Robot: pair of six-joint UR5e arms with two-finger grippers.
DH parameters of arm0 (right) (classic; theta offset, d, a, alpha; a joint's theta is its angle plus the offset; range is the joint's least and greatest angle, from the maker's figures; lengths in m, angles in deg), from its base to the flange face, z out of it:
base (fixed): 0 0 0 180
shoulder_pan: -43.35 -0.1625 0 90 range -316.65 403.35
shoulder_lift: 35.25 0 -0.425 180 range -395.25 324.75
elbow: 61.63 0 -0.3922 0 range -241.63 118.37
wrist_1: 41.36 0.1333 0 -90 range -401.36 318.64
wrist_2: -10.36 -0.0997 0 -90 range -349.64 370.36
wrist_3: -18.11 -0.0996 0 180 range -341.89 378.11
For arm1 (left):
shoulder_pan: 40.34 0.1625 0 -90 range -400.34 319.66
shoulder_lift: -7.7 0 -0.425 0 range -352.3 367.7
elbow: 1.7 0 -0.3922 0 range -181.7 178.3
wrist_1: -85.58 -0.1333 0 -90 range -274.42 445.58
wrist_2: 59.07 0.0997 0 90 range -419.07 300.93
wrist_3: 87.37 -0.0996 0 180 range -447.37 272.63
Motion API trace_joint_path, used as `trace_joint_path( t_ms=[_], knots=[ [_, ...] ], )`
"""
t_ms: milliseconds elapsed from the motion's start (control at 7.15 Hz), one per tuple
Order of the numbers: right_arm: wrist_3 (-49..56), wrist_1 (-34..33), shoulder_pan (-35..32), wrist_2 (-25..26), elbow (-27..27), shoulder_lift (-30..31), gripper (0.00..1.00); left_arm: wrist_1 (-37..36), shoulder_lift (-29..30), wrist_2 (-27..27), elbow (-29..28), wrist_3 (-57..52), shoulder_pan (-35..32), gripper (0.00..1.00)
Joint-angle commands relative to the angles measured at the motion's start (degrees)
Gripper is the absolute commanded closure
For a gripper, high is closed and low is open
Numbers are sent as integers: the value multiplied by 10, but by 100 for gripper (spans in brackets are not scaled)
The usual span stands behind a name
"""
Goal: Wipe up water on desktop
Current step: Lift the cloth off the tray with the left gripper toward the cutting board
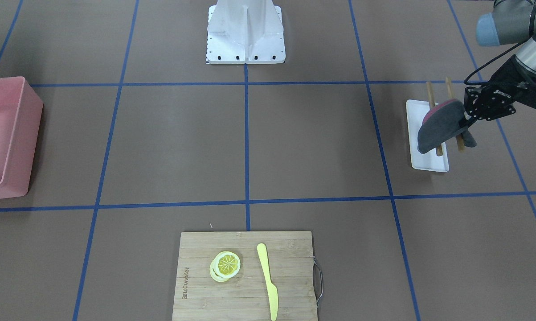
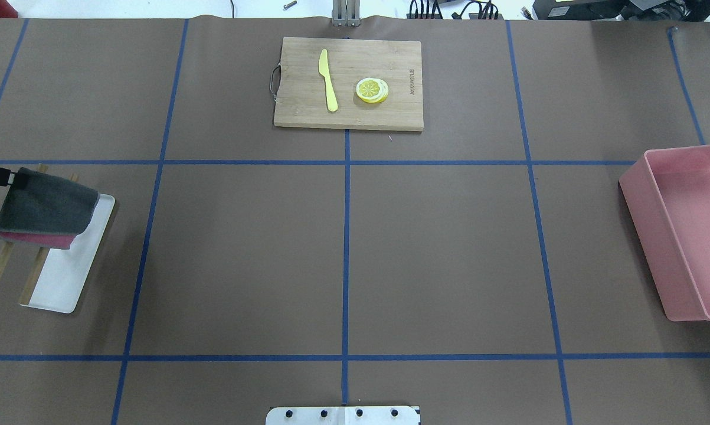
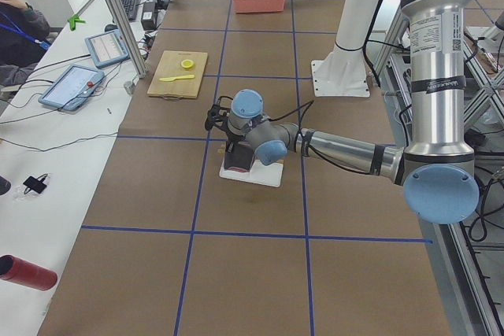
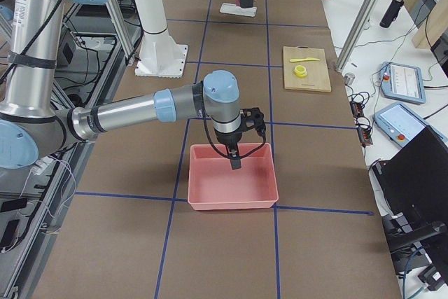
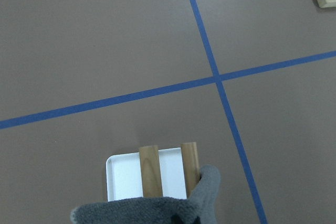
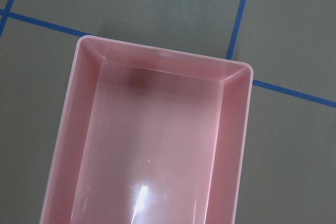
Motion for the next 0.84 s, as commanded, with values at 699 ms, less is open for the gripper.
trace_joint_path(
  t_ms=[699],
  knots=[
    [-77,233,64,-32,-5,-11,0,11,143,80,-2,362,44,100]
  ],
)
